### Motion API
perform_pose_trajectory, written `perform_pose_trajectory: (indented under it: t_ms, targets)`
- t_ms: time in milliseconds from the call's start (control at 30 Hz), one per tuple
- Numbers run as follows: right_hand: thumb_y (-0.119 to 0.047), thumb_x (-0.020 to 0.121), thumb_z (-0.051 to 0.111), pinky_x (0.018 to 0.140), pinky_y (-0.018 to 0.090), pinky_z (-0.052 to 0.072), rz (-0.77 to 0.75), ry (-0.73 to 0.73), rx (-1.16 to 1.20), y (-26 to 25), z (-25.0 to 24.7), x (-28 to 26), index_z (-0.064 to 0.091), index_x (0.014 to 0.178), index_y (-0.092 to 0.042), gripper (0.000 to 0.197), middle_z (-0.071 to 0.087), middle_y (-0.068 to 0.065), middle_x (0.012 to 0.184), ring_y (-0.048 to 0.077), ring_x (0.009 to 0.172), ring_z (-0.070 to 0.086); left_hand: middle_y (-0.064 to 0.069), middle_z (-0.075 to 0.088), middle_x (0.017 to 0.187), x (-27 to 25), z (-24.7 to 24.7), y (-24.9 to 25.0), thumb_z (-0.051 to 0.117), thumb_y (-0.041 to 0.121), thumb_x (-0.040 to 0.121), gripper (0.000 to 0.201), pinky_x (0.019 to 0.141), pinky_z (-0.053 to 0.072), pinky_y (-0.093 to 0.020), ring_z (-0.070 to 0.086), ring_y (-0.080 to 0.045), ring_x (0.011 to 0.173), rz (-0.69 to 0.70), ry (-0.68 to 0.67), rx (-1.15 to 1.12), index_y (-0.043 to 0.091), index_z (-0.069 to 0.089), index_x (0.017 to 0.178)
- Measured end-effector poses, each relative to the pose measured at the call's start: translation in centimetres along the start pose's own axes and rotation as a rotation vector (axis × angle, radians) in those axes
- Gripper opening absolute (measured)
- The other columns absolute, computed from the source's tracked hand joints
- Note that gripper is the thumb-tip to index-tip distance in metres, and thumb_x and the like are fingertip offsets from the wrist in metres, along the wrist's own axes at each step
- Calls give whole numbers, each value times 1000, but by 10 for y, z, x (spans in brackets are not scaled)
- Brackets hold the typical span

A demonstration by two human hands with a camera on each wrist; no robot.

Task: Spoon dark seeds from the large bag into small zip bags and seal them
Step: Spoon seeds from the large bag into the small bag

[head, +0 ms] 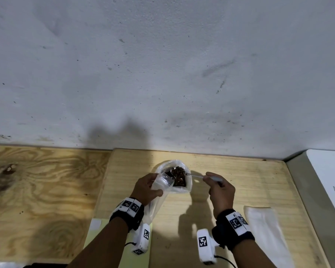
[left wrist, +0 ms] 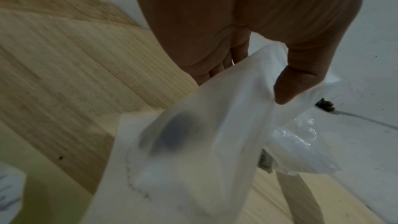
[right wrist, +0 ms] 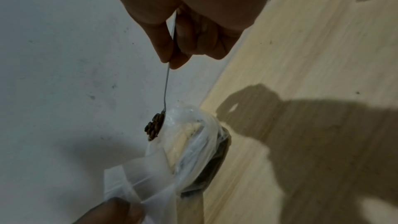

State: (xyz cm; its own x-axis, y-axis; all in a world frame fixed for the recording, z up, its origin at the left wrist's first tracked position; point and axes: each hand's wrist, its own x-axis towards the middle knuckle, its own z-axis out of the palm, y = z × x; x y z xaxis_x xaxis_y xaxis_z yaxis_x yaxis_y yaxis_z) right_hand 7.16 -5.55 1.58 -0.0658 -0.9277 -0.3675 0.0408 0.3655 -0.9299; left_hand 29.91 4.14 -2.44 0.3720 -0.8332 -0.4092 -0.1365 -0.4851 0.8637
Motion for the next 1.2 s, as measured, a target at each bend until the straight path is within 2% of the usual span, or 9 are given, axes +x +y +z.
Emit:
perform_pose_trajectory:
  t_ms: [133, 233, 433, 567, 667, 800, 967, 1067, 1200]
  targets:
    - [0, 77, 77, 71, 32, 46, -71, -82, -70, -7, 6, -8, 78, 77, -16, 16, 77, -1, 86, 15, 78, 65, 1, 69, 107, -2, 2, 3, 71, 34, 40, 79, 77, 47, -12, 64, -11, 99, 15, 5, -4, 15, 65, 116]
    - [-2, 79, 77, 68, 24, 50, -203, -156, -197, -11, 13, -17, 77, 80, -20, 17, 76, -6, 81, 8, 75, 68, 1, 70, 106, -2, 4, 6, 73, 30, 42, 74, 74, 47, -10, 65, -11, 98, 15, 4, -12, 15, 67, 114]
    - [-3, 83, 74, 61, 13, 45, -412, -320, -376, -19, 20, -33, 76, 88, -24, 22, 75, -12, 84, -3, 63, 61, -3, 74, 97, -2, 3, 5, 75, 32, 37, 70, 74, 55, -26, 69, -18, 92, 1, 13, -66, 13, 70, 105]
    - [-2, 83, 74, 58, 16, 47, -392, -137, -230, -18, 13, -23, 76, 86, -21, 19, 75, -10, 81, 4, 64, 63, -1, 75, 98, -2, 1, 8, 74, 32, 36, 72, 75, 55, -25, 70, -16, 90, 26, 2, -58, 17, 70, 107]
    - [-5, 84, 74, 52, 19, 45, -366, -1, -283, -6, 7, -12, 74, 86, -26, 20, 74, -14, 84, 10, 54, 54, 0, 74, 96, -2, 0, 12, 72, 33, 36, 71, 72, 53, -22, 69, -14, 87, 38, -6, -56, 20, 69, 106]
    - [-9, 86, 72, 58, 21, 48, -494, -68, -548, 10, 9, -13, 72, 95, -31, 24, 71, -18, 89, 4, 67, 62, 6, 73, 94, -3, -1, 24, 72, 33, 37, 65, 69, 50, -15, 67, 1, 80, 71, -19, -58, 30, 67, 102]
    - [-11, 89, 67, 56, 23, 44, -663, -20, -747, 10, 13, -19, 73, 98, -26, 18, 65, -13, 87, 6, 51, 52, 5, 71, 103, -1, -10, 45, 78, 19, 47, 62, 73, 53, -18, 67, -7, 93, 138, -25, -38, 35, 65, 105]
    - [-10, 88, 67, 54, 17, 39, -652, 17, -744, 8, 16, -21, 72, 96, -25, 18, 65, -11, 86, 12, 56, 54, 7, 71, 103, 1, -15, 55, 80, 0, 56, 63, 73, 52, -14, 65, 1, 90, 188, -39, -10, 36, 66, 106]
    - [-10, 90, 66, 57, 12, 37, -565, 25, -713, 11, 19, -20, 73, 96, -26, 18, 65, -14, 86, 2, 52, 52, 6, 71, 102, 0, -19, 54, 76, 10, 49, 62, 73, 52, -14, 66, -5, 92, 201, -63, 24, 31, 67, 107]
